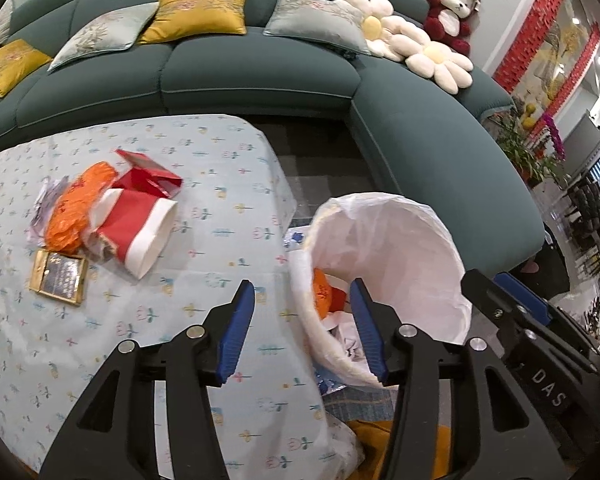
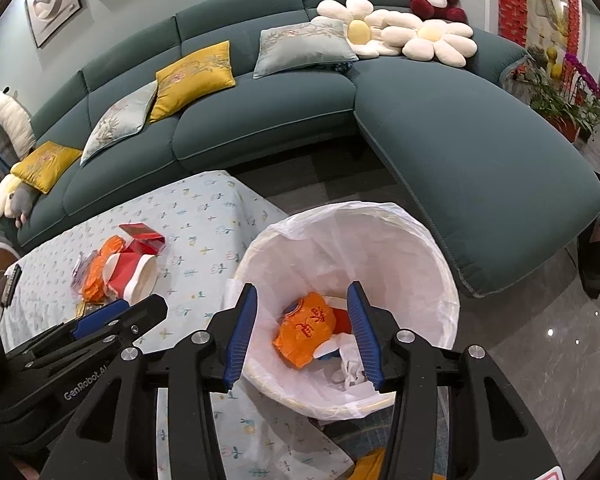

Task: Collect trash
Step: 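Move both tools back over the table toward the gold box and paper cup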

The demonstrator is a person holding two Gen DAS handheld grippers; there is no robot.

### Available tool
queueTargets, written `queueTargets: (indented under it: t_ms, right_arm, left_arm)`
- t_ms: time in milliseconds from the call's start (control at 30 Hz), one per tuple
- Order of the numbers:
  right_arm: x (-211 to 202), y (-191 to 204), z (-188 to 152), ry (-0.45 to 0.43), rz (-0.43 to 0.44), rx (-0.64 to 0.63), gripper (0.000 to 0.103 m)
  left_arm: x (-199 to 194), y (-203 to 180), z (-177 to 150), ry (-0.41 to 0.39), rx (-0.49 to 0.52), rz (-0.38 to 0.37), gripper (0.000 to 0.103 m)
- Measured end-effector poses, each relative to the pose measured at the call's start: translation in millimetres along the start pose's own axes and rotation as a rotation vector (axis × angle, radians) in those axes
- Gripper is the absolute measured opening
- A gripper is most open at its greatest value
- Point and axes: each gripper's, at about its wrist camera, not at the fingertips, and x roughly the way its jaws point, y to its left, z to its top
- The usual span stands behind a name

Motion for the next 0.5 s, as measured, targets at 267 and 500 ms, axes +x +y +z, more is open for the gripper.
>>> queueTargets:
  t_ms: [267, 500]
  right_arm:
    - [-2, 24, -2, 0.004, 0.012, -0.037, 0.049]
    - [0, 46, -7, 0.017, 0.027, -0.07, 0.049]
  left_arm:
    - [-11, 31, -5, -0.022, -0.064, 0.059, 0.063]
    - [-18, 66, -12, -0.021, -0.142, 0.111, 0.067]
